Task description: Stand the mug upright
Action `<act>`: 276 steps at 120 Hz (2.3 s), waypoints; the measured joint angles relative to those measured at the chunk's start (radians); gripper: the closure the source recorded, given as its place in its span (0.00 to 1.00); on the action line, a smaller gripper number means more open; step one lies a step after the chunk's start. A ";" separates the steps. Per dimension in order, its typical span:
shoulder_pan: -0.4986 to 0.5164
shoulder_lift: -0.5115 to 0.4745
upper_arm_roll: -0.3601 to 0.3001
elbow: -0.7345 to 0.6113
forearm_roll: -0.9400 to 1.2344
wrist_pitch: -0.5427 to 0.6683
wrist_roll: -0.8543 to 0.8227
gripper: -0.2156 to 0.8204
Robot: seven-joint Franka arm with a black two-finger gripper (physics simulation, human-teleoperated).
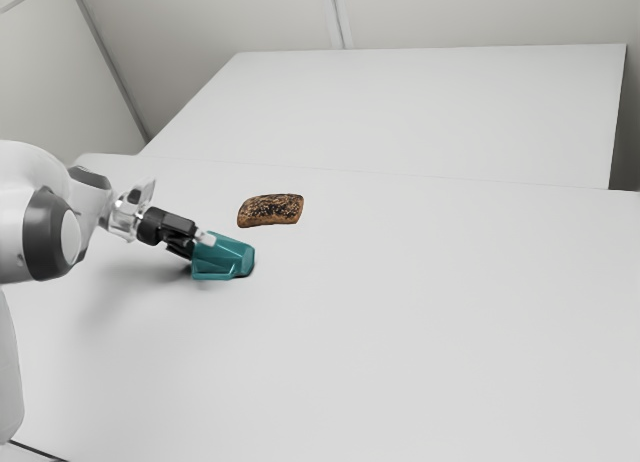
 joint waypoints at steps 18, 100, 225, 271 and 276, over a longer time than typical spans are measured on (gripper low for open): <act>-0.003 0.000 -0.006 0.000 -0.012 0.017 -0.001 0.21; -0.004 -0.001 -0.014 -0.020 -0.032 0.028 -0.013 0.67; -0.114 -0.235 -0.033 -0.039 0.100 0.060 -0.058 0.96; -0.257 -0.531 -0.219 -0.259 0.801 0.430 -0.187 0.97; -0.273 -0.532 -0.227 -0.281 0.858 0.485 -0.198 0.97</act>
